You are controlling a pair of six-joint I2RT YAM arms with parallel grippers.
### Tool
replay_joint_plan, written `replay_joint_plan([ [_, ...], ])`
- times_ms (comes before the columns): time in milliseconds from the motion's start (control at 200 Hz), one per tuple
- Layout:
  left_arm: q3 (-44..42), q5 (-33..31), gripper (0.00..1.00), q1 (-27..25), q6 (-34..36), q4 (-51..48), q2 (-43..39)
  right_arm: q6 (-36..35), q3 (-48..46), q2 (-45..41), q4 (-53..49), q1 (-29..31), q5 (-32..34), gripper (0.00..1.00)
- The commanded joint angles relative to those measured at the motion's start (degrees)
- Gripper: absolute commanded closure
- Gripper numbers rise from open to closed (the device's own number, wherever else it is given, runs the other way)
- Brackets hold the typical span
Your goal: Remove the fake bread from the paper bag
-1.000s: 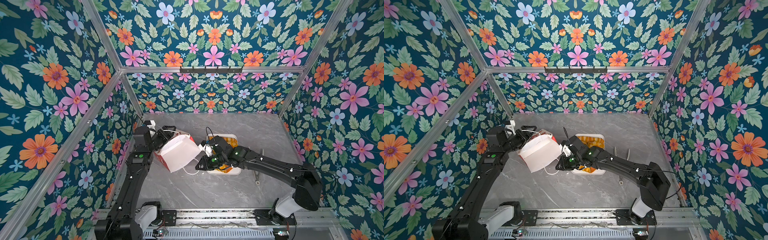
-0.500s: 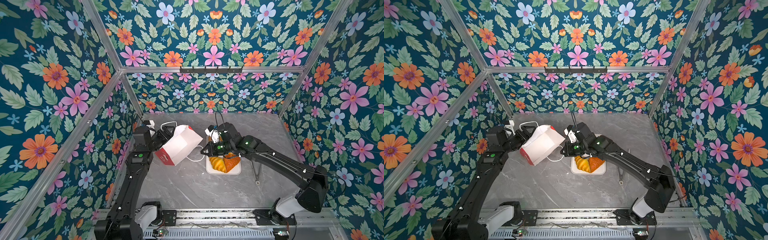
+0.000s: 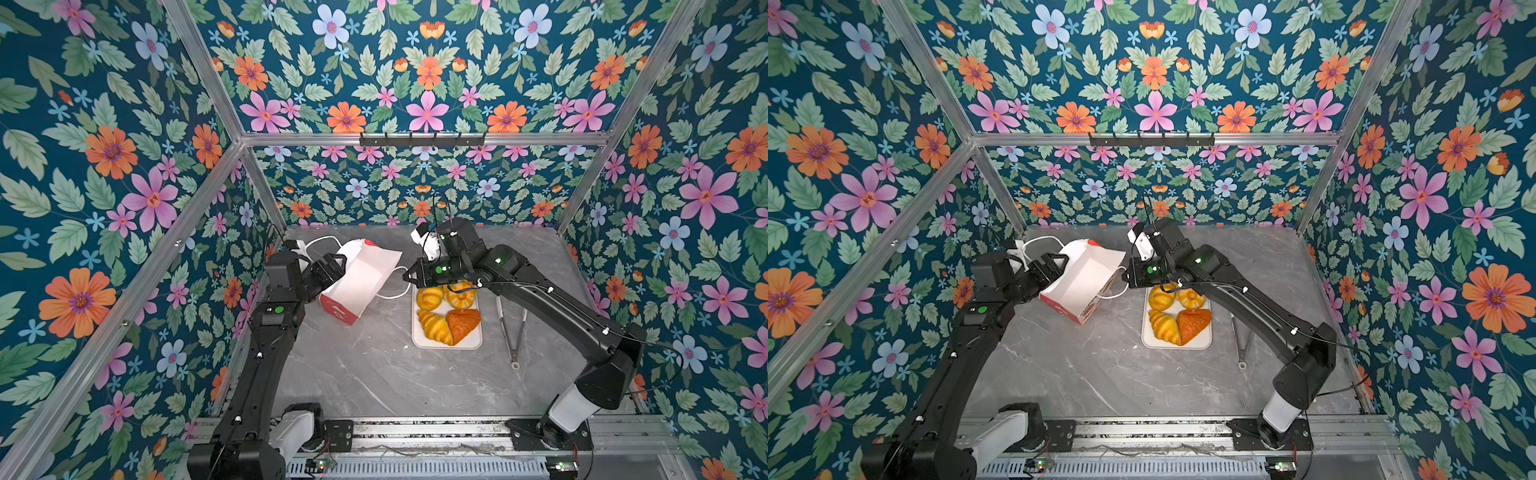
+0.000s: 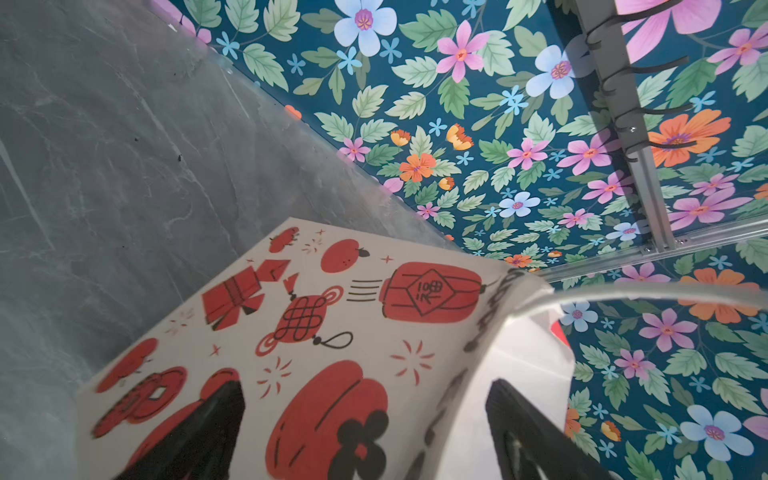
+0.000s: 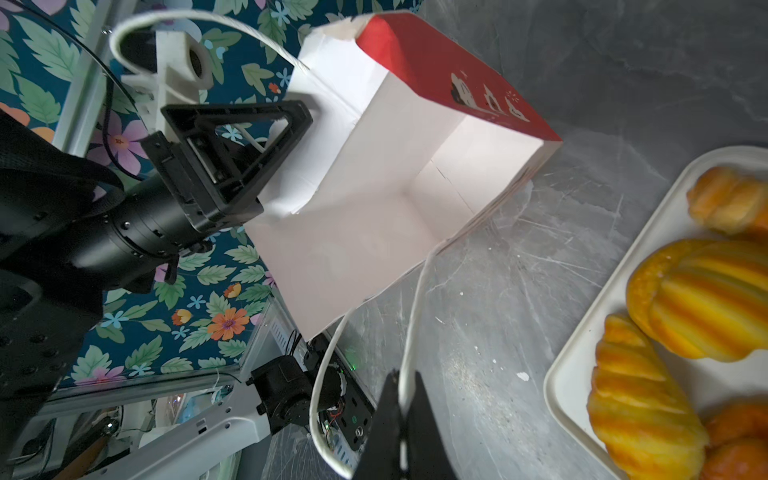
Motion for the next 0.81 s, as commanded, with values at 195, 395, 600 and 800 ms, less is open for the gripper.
replay_joint_plan([
  [195, 2.11, 2.60, 0.03, 0.00, 0.32, -0.03, -1.05, -2.27, 4.68, 3.64, -3.13, -3.41, 0.89, 1.00],
  [395, 2.97, -0.74, 0.02, -0.03, 2.67, -3.95, -3.28, -2.05, 3.75, 4.04, -2.73, -4.53, 0.12, 1.00],
  [600, 6.36, -5.32, 0.02, 0.00, 5.35, -7.70, -6.79, -1.81, 3.46, 3.74, -1.39, -5.11, -0.81, 1.00],
  [800, 7.13, -10.75, 0.02, 0.04, 8.06, -9.58, -9.53, -2.40, 7.44, 6.63, -1.86, -5.47, -3.66, 1.00],
])
